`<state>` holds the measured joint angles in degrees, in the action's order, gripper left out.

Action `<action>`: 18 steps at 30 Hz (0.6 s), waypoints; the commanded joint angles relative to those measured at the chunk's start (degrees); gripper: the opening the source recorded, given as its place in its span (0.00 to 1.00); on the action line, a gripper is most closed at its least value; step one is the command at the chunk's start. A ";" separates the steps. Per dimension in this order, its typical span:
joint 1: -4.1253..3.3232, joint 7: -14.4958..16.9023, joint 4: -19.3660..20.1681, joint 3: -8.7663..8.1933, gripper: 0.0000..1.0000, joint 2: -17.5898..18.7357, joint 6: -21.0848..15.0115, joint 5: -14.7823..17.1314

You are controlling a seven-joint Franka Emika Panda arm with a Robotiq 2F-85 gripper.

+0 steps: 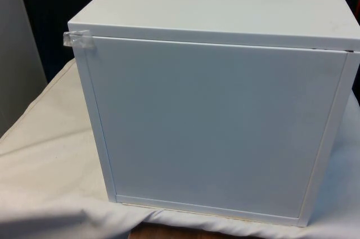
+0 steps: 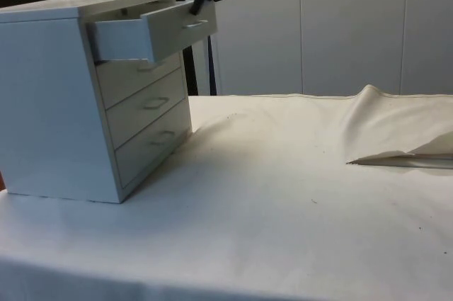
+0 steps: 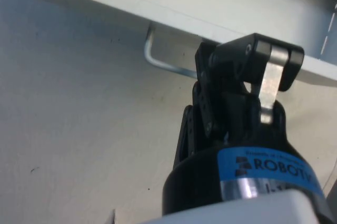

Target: Open the drawer, then close it.

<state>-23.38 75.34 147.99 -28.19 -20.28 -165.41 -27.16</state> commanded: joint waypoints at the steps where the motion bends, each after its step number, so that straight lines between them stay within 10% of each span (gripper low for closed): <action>1: -0.11 -0.23 -1.20 -0.11 0.00 1.26 -0.86 0.06; 18: -1.78 0.00 -7.39 -0.40 0.00 8.08 -0.23 3.04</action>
<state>-24.47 74.77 141.58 -28.19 -13.24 -165.36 -25.10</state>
